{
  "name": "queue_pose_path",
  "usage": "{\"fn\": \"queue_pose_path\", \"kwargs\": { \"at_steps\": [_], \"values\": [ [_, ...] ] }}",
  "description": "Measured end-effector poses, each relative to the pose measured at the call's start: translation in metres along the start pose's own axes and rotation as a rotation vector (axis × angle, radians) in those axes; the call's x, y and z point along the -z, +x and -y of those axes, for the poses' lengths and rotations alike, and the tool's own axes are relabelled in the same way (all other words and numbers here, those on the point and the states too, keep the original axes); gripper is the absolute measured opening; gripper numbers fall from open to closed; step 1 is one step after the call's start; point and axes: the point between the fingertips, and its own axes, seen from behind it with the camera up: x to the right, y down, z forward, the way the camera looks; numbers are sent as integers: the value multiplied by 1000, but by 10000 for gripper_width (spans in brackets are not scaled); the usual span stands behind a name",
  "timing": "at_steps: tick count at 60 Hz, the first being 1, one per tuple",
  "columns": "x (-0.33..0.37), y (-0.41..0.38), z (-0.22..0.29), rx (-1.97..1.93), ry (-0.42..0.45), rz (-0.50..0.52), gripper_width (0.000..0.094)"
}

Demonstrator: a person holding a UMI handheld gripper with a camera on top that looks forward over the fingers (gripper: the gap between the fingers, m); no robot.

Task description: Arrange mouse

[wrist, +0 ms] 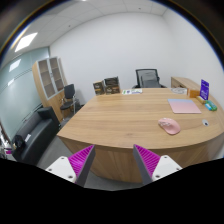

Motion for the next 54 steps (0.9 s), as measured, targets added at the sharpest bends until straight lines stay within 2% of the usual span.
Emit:
{"fn": "queue_pose_path", "kwargs": {
  "at_steps": [20, 29, 36, 54],
  "values": [
    [-7, 128, 6, -3, 15, -276, 805],
    [-29, 205, 13, -7, 9, -344, 798],
    [-65, 246, 31, 0, 36, -333, 798],
    [-151, 285, 31, 70, -33, -198, 796]
  ]
}}
